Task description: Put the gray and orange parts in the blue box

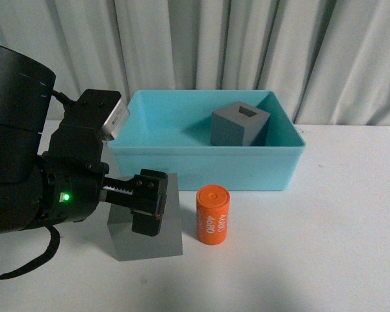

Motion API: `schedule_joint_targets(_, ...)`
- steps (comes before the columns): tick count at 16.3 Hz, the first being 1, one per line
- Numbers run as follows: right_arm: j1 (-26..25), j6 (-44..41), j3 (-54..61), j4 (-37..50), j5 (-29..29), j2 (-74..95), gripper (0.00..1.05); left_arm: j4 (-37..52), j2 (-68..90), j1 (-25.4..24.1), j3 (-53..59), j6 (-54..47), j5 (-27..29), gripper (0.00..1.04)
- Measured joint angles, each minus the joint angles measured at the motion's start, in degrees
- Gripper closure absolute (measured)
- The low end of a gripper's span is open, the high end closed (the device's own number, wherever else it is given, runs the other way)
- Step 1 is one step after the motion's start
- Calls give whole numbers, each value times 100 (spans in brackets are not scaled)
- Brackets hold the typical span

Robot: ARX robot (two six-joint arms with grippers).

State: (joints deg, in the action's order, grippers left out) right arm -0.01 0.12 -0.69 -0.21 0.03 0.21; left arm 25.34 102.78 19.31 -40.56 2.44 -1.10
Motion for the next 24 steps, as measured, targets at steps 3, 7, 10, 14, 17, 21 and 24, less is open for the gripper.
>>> schedule_joint_targets(3, 0, 0, 0, 0, 0, 0, 6, -2, 90, 2, -15, -50, 9, 7)
schedule_joint_targets(7, 0, 0, 0, 0, 0, 0, 6, -13, 313, 11, -136, -138, 79, 7)
schedule_joint_targets(10, 0, 0, 0, 0, 0, 0, 6, -13, 424, 42, -262, -140, 118, 7)
schedule_joint_targets(14, 0, 0, 0, 0, 0, 0, 6, -31, 527, 52, -376, -140, 136, 7)
schedule_joint_targets(17, 0, 0, 0, 0, 0, 0, 6, -31, 592, -92, -463, -225, 105, 7)
schedule_joint_targets(21, 0, 0, 0, 0, 0, 0, 6, -9, 664, -227, -463, -389, 111, 7)
schedule_joint_targets(24, 0, 0, 0, 0, 0, 0, 6, 50, 669, -227, -422, -442, 87, 7)
